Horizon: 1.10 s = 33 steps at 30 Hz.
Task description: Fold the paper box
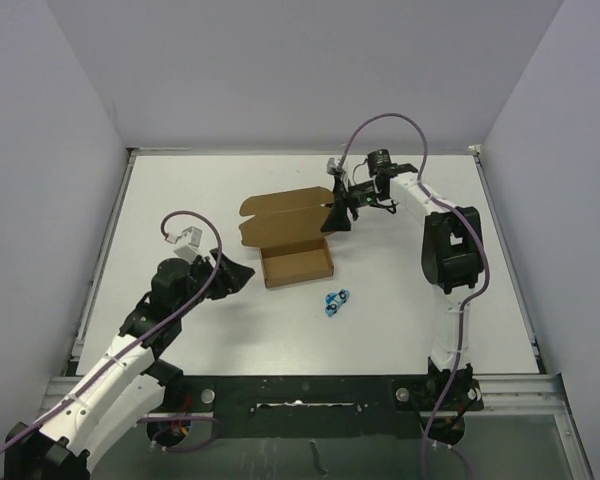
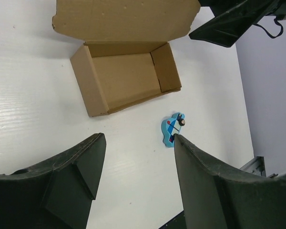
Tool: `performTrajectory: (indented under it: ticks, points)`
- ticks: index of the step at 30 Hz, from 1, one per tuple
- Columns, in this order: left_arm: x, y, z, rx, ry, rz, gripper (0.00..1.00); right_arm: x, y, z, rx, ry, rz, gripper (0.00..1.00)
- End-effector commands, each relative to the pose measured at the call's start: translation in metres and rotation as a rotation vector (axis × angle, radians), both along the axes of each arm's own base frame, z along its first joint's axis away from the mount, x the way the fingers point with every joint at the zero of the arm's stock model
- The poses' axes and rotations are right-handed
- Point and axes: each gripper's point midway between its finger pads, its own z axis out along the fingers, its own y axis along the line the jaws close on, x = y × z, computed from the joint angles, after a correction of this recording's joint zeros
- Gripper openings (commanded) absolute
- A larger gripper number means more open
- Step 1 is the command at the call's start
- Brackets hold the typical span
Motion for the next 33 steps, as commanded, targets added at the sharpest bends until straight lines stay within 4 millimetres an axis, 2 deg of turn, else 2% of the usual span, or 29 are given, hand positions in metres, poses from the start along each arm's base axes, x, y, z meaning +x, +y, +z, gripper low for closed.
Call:
performTrajectory:
  ticks: [1,3,4,7,10,12,14,15,18,21,25,27,33]
  points:
    - [-0.005,0.001,0.016,-0.057,-0.051,0.003,0.58,0.018,-0.032,0.055,-0.016,-0.174,-0.06,0.76]
    - [-0.007,0.002,0.017,-0.066,-0.064,0.004,0.58,0.016,-0.043,0.07,-0.027,-0.22,-0.079,0.81]
    - [-0.007,0.002,0.019,-0.07,-0.075,0.005,0.58,0.012,-0.048,0.084,-0.03,-0.264,-0.08,0.84]
    - [-0.008,0.003,0.02,-0.085,-0.116,0.002,0.61,-0.01,-0.057,0.104,-0.06,-0.365,-0.053,0.9]
    - [-0.008,0.002,0.016,-0.116,-0.16,0.003,0.74,-0.053,-0.055,0.109,-0.031,-0.429,0.06,0.99]
    - [-0.008,0.003,0.01,-0.139,-0.178,0.015,0.84,-0.093,-0.049,0.107,0.034,-0.48,0.186,0.98]
    - [-0.007,0.006,0.006,-0.139,-0.194,0.03,0.9,-0.128,-0.042,0.097,0.091,-0.517,0.283,0.98]
    - [-0.007,0.009,0.005,-0.127,-0.199,0.036,0.92,-0.143,-0.04,0.085,0.098,-0.516,0.321,0.98]
    - [-0.005,0.019,0.008,-0.041,-0.217,0.06,0.93,-0.17,-0.033,0.055,0.069,-0.54,0.419,0.99]
    - [-0.005,0.028,0.01,0.038,-0.217,0.078,0.93,-0.18,-0.032,0.027,-0.003,-0.528,0.485,0.97]
    - [-0.007,0.03,0.005,0.032,-0.212,0.089,0.93,-0.185,-0.034,-0.004,-0.089,-0.467,0.552,0.78]
    - [-0.008,0.031,0.002,0.017,-0.205,0.095,0.93,-0.186,-0.037,-0.021,-0.15,-0.452,0.587,0.73]
    - [-0.01,0.033,0.001,0.008,-0.209,0.107,0.93,-0.182,-0.041,-0.057,-0.302,-0.422,0.633,0.66]
